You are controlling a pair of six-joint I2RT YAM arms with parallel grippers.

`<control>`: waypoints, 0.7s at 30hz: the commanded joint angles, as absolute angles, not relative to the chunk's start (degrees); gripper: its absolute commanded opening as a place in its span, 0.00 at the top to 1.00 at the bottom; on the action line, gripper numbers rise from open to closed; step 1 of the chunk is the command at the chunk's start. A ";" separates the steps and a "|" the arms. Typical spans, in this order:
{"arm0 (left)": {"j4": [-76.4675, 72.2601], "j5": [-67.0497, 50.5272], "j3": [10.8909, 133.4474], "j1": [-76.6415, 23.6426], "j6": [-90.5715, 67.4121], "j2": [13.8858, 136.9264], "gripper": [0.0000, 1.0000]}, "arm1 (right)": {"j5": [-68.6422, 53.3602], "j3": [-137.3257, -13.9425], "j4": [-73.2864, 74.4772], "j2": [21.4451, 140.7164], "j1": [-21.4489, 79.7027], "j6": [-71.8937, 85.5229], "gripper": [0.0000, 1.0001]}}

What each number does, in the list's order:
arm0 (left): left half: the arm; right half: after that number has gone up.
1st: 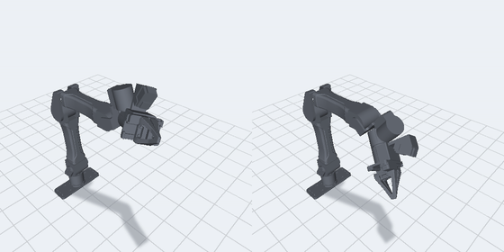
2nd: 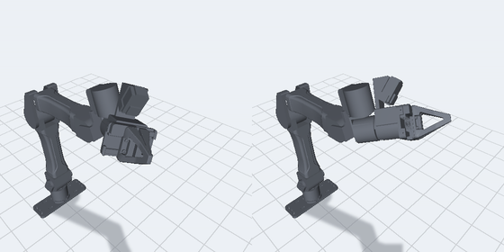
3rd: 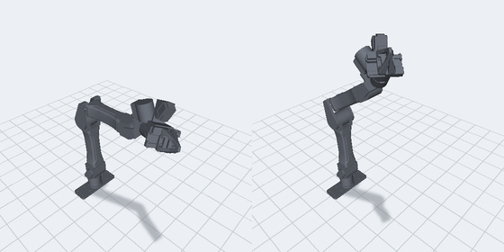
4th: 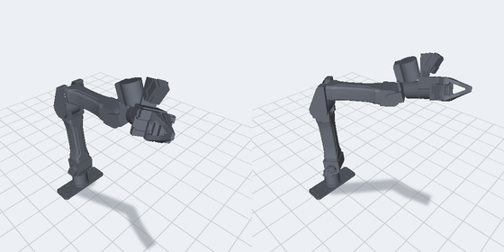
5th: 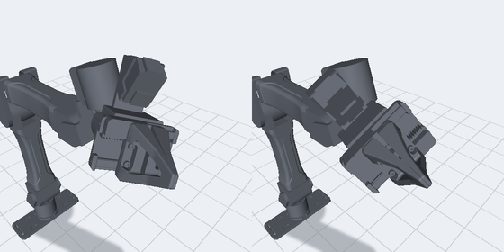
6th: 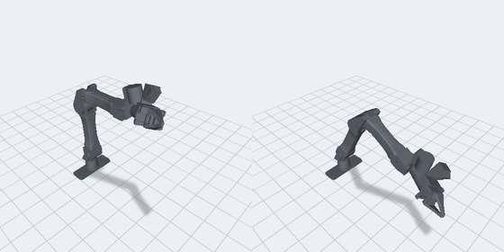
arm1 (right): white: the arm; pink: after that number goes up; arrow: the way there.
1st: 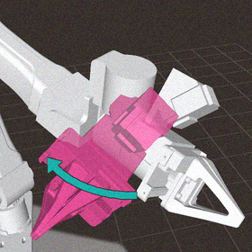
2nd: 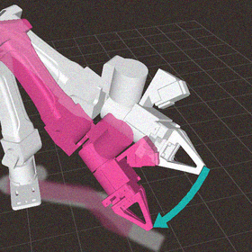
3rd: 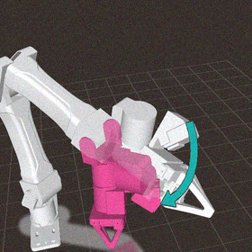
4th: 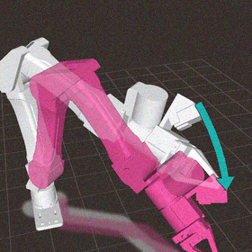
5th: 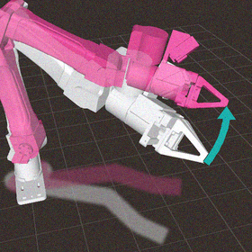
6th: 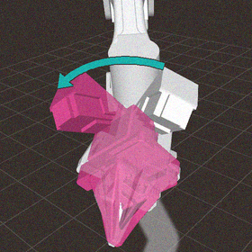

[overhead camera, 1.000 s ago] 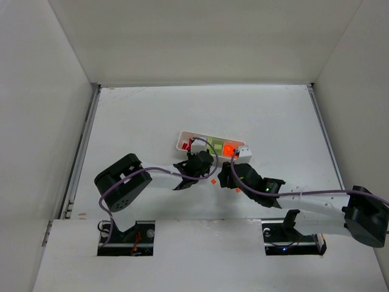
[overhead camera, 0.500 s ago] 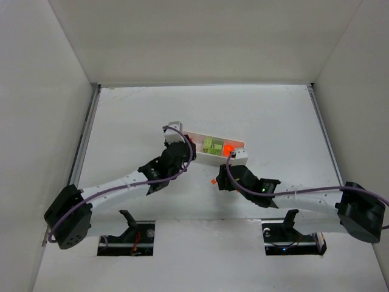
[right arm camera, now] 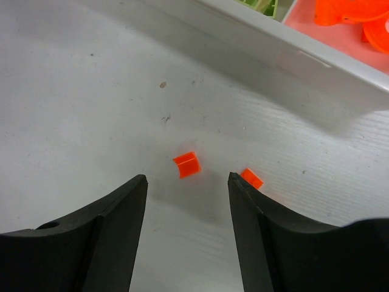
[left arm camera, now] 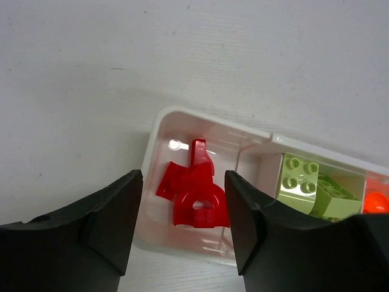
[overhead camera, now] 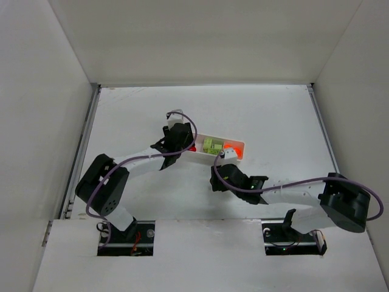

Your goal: Sort the legos into containers by color

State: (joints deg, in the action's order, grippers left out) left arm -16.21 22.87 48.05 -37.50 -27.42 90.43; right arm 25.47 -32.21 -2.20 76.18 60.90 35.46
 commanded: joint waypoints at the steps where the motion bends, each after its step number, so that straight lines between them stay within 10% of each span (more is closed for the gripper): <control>1: -18.28 22.24 49.49 -37.22 -26.10 87.64 0.44 | 24.35 -35.24 -4.13 78.22 61.83 34.63 0.41; 21: -24.78 23.47 32.78 -36.60 -26.98 70.05 0.41 | 24.78 -39.64 -1.06 88.77 61.57 34.45 0.69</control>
State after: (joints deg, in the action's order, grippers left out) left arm -21.26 23.09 33.78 -36.62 -27.05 71.29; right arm 24.05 -37.78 -2.15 87.79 61.21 34.63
